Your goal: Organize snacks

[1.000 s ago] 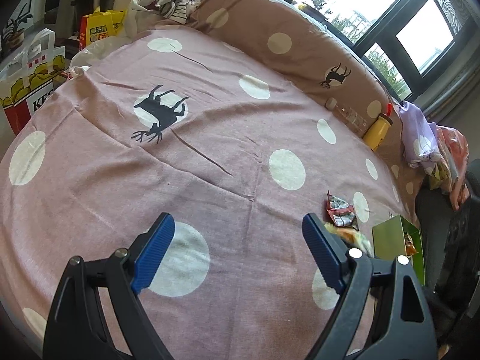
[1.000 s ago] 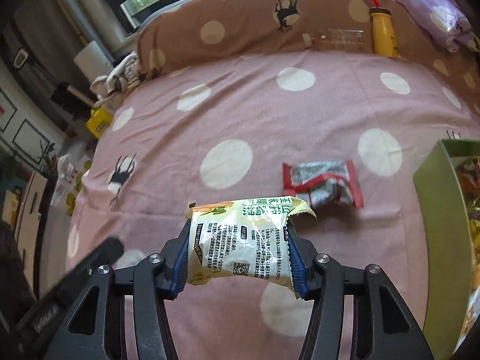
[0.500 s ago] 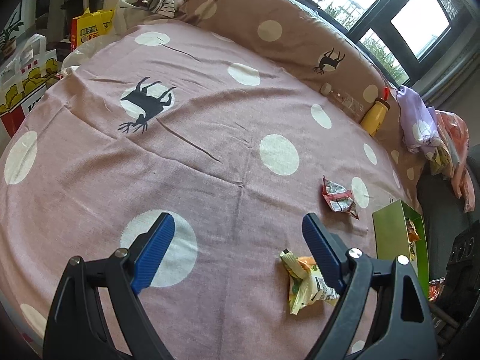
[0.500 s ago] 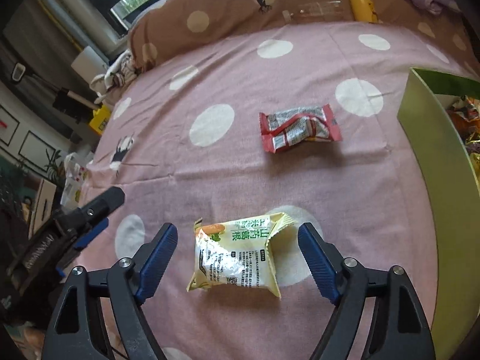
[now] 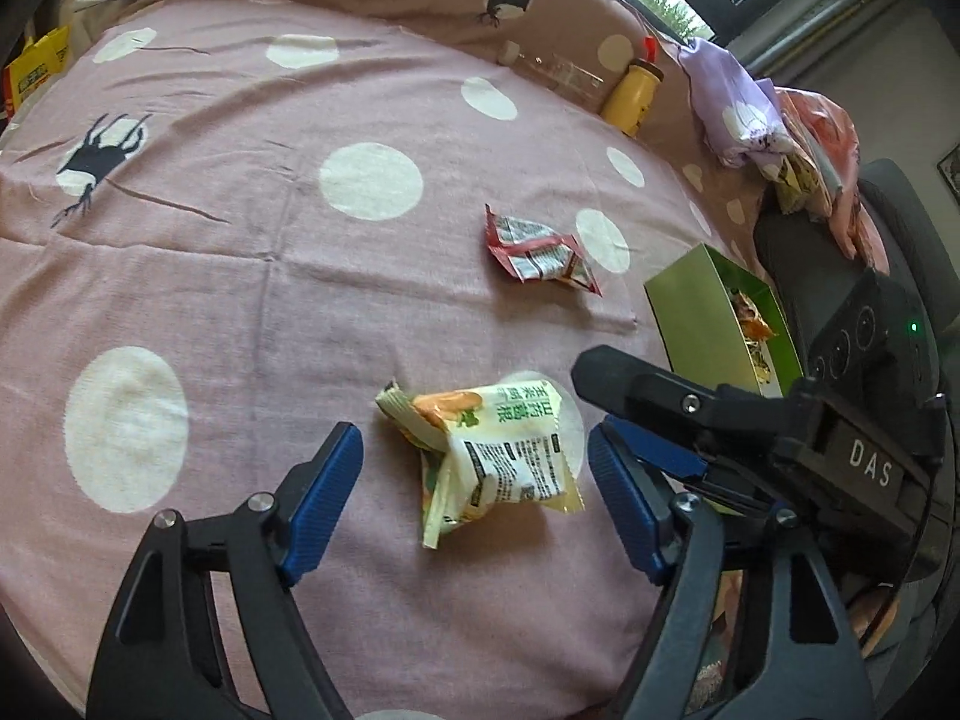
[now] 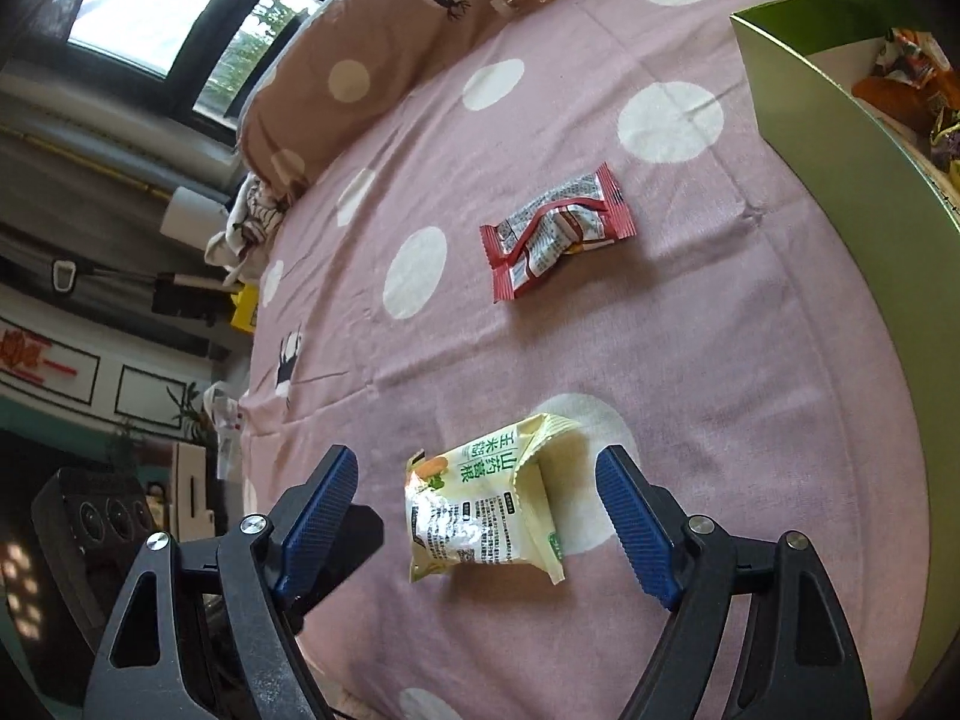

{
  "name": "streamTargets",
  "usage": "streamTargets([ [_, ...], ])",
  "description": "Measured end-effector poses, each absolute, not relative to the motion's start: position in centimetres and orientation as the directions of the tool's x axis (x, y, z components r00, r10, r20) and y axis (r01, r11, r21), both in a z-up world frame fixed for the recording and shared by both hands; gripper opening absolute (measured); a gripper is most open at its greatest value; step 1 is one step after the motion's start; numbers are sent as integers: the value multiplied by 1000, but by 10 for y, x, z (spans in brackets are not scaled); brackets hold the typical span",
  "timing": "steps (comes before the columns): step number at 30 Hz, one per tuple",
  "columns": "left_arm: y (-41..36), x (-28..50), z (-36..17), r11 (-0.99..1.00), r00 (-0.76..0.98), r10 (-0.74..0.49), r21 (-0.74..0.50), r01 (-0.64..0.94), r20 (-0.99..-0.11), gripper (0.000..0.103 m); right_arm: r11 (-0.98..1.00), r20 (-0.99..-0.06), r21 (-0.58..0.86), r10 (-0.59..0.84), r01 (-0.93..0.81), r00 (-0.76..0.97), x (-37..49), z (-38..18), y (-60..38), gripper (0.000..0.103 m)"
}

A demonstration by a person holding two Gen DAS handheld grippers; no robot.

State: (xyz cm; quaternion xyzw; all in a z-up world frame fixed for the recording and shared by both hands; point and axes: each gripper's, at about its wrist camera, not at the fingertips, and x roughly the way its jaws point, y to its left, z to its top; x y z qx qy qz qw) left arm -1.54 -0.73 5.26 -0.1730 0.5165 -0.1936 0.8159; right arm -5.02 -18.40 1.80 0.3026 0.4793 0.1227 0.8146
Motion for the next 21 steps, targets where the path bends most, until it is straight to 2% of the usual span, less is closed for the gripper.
streamTargets([
  [2,-13,-13,46,861,359,-504,-489,139,-785,61,775,-699,626,506,88,505,-48,15,-182,83],
  [3,-16,-12,43,859,346,-508,-493,137,-789,57,772,-699,629,510,91,500,-46,13,-182,82],
  [5,-19,-11,39,853,324,-519,-504,135,-791,47,777,-709,623,509,95,488,-45,9,-180,76],
  [9,-19,-11,36,852,318,-519,-509,123,-793,45,782,-715,620,524,72,464,-41,4,-172,64],
  [11,-19,-10,34,854,317,-516,-507,118,-796,38,780,-713,623,538,53,450,-37,1,-166,59],
  [14,-20,-9,32,863,319,-501,-491,117,-805,32,804,-738,591,509,62,443,-34,-4,-160,57],
  [21,-25,-13,39,865,345,-500,-481,145,-794,31,795,-709,606,523,29,472,-39,2,-161,57],
])
